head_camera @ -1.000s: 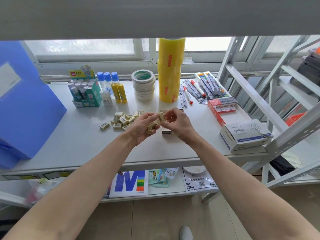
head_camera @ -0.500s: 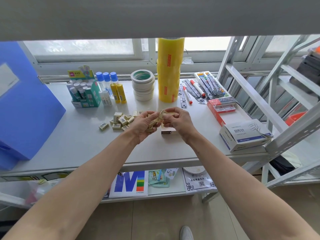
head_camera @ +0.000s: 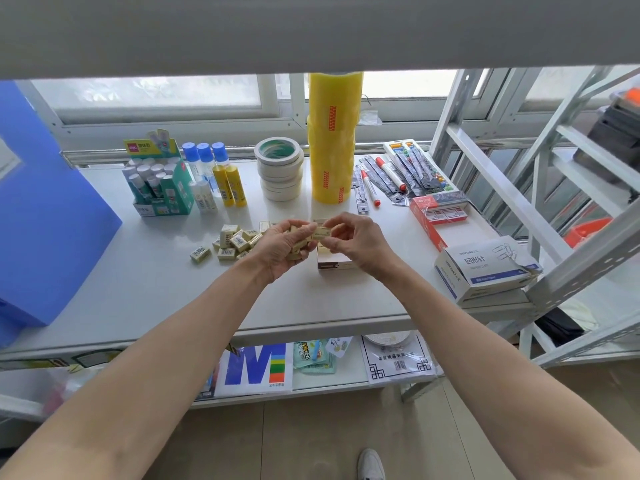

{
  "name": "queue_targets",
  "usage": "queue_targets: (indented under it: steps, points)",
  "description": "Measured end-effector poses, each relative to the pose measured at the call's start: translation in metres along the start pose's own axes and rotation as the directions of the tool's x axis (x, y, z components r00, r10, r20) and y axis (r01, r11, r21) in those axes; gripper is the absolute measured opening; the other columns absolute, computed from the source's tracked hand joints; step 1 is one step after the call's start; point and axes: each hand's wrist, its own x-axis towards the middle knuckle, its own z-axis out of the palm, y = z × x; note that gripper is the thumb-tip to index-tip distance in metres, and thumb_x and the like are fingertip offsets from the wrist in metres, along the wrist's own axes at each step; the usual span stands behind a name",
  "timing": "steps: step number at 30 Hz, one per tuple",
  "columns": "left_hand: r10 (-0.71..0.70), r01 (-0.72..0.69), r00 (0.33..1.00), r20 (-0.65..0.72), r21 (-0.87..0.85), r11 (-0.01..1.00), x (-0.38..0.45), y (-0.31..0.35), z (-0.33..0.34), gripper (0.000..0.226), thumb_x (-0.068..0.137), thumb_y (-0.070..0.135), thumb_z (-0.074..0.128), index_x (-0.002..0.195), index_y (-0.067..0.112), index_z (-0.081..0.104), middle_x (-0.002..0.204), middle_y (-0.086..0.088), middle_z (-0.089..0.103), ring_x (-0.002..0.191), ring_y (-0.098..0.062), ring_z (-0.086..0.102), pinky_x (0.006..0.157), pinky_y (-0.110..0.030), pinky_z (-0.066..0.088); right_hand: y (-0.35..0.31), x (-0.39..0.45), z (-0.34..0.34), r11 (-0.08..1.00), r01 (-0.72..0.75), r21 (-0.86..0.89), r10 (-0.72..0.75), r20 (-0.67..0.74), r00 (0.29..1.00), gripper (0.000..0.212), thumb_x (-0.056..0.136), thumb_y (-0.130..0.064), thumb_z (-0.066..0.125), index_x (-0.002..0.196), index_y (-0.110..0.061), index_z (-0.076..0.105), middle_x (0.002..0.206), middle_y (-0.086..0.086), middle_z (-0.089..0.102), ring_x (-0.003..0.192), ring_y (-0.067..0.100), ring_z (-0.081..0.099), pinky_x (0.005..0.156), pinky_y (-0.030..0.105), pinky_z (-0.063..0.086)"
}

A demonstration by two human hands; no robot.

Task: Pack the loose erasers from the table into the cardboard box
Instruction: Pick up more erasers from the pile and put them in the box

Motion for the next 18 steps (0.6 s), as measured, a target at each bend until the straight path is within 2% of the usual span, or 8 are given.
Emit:
queue_targets:
  steps: [3, 5, 8, 11, 14, 18]
  points:
    - [0.017, -0.018, 0.998, -0.057, -0.016, 1.0, 0.004, -0.002, 0.004, 0.013, 0.088, 0.004, 0.066, 0.094, 0.007, 0.055, 0.081, -0.015, 0.063, 0.052, -0.015, 0.061, 0.04, -0.017, 0.042, 0.001, 0.002, -0.003, 0.996, 0.021, -0.09, -0.021, -0.005, 1.0, 0.02, 0.079, -0.019, 0.078, 0.095, -0.016, 0.066, 0.084, 0.007, 0.068, 0.073, 0.019, 0.068, 0.076, 0.038, 0.059]
    - [0.062, -0.057, 0.987, -0.149, 0.037, 0.998, 0.009, -0.004, 0.005, 0.016, 0.088, 0.002, 0.067, 0.095, 0.009, 0.054, 0.08, -0.014, 0.061, 0.05, -0.013, 0.06, 0.04, -0.017, 0.042, 0.005, 0.006, -0.008, 0.973, 0.024, -0.228, -0.046, -0.091, 0.995, 0.019, 0.08, -0.02, 0.077, 0.095, -0.014, 0.068, 0.093, 0.007, 0.062, 0.076, 0.017, 0.064, 0.078, 0.032, 0.056]
    - [0.163, -0.064, 0.956, -0.244, 0.369, 0.927, 0.014, -0.008, 0.0, 0.015, 0.089, 0.004, 0.067, 0.098, 0.01, 0.056, 0.082, -0.01, 0.061, 0.055, -0.014, 0.061, 0.045, -0.02, 0.044, 0.015, 0.013, -0.021, 0.902, -0.021, -0.432, -0.041, -0.136, 0.99, 0.022, 0.08, -0.015, 0.075, 0.1, -0.008, 0.069, 0.092, 0.003, 0.055, 0.078, 0.015, 0.056, 0.084, 0.03, 0.051]
    - [0.203, -0.044, 0.956, -0.213, 0.579, 0.814, 0.016, -0.013, -0.004, 0.014, 0.087, 0.006, 0.068, 0.097, 0.009, 0.059, 0.08, -0.009, 0.062, 0.058, -0.017, 0.064, 0.047, -0.022, 0.044, 0.023, 0.018, -0.028, 0.822, -0.027, -0.569, 0.009, -0.034, 0.999, 0.021, 0.081, -0.014, 0.074, 0.1, -0.008, 0.07, 0.095, 0.005, 0.057, 0.084, 0.019, 0.057, 0.087, 0.031, 0.049]
    - [0.225, -0.037, 0.956, -0.187, 0.684, 0.728, 0.017, -0.017, 0.001, 0.021, 0.082, 0.011, 0.075, 0.096, 0.01, 0.059, 0.079, -0.007, 0.064, 0.055, -0.016, 0.066, 0.044, -0.022, 0.043, 0.026, 0.022, -0.023, 0.754, -0.007, -0.657, 0.033, 0.028, 0.999, 0.02, 0.08, -0.016, 0.074, 0.099, -0.009, 0.071, 0.102, 0.009, 0.061, 0.091, 0.025, 0.061, 0.082, 0.028, 0.044]
    - [0.232, -0.018, 0.958, -0.166, 0.776, 0.631, 0.018, -0.019, 0.006, 0.029, 0.078, 0.012, 0.08, 0.097, 0.013, 0.057, 0.084, -0.006, 0.067, 0.059, -0.014, 0.069, 0.044, -0.02, 0.045, 0.03, 0.028, -0.014, 0.717, 0.0, -0.697, 0.037, 0.038, 0.999, 0.017, 0.081, -0.012, 0.069, 0.098, -0.01, 0.068, 0.1, 0.007, 0.062, 0.088, 0.026, 0.061, 0.076, 0.029, 0.044]
